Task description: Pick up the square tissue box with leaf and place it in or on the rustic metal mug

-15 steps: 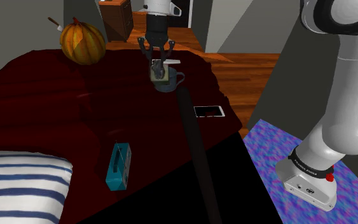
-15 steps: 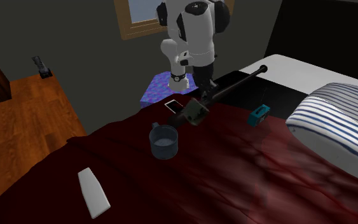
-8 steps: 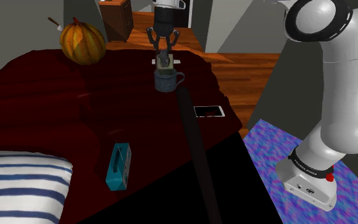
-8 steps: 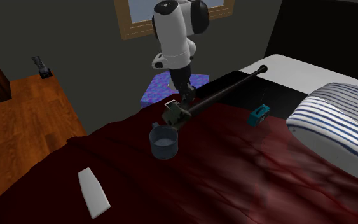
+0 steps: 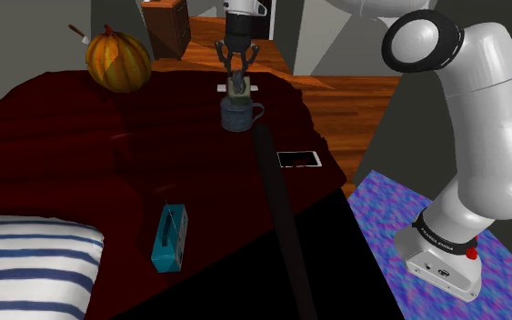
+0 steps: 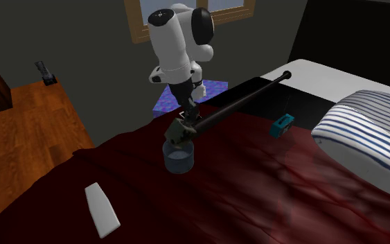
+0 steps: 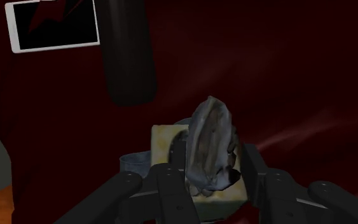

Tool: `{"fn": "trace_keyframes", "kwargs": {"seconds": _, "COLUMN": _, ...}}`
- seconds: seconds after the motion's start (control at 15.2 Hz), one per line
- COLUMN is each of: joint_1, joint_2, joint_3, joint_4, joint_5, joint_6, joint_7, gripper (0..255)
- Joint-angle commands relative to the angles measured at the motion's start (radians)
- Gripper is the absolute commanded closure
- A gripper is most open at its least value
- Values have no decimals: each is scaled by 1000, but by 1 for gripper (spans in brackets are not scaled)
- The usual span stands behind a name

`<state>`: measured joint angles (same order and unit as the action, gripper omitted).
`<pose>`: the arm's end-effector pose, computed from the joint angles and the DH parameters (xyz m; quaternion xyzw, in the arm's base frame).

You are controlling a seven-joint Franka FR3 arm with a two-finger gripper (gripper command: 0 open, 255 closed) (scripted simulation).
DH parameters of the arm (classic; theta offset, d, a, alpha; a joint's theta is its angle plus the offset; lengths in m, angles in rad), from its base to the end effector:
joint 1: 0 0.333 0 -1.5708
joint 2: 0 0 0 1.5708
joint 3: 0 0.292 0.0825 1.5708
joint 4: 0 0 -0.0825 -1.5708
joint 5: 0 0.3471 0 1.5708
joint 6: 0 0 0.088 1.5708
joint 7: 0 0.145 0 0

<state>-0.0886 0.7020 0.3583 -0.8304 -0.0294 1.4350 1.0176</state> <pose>0.6594 0.0913 0.4626 -0.9114 0.3979 0.0832 0.0633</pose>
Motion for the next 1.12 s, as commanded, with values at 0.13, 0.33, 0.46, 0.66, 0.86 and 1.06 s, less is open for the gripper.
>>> {"fn": "trace_keyframes", "kwargs": {"seconds": 0.13, "joint_1": -21, "joint_2": -37, "joint_3": 2, "joint_4": -119, "joint_5": 8, "joint_6": 81, "joint_7": -9, "gripper": 255}}
{"fn": "trace_keyframes", "kwargs": {"seconds": 0.33, "joint_1": -31, "joint_2": -52, "joint_3": 3, "joint_4": -186, "joint_5": 12, "joint_6": 132, "joint_7": -14, "gripper": 255}}
{"fn": "trace_keyframes", "kwargs": {"seconds": 0.46, "joint_1": -37, "joint_2": -59, "joint_3": 3, "joint_4": -225, "joint_5": 14, "joint_6": 163, "joint_7": -18, "gripper": 255}}
{"fn": "trace_keyframes", "kwargs": {"seconds": 0.66, "joint_1": -43, "joint_2": -66, "joint_3": 2, "joint_4": -277, "joint_5": 16, "joint_6": 208, "joint_7": -23, "gripper": 255}}
{"fn": "trace_keyframes", "kwargs": {"seconds": 0.86, "joint_1": -46, "joint_2": -68, "joint_3": 1, "joint_4": -306, "joint_5": 17, "joint_6": 234, "joint_7": -26, "gripper": 255}}
{"fn": "trace_keyframes", "kwargs": {"seconds": 1.06, "joint_1": -45, "joint_2": -68, "joint_3": -1, "joint_4": -306, "joint_5": 18, "joint_6": 234, "joint_7": -27, "gripper": 255}}
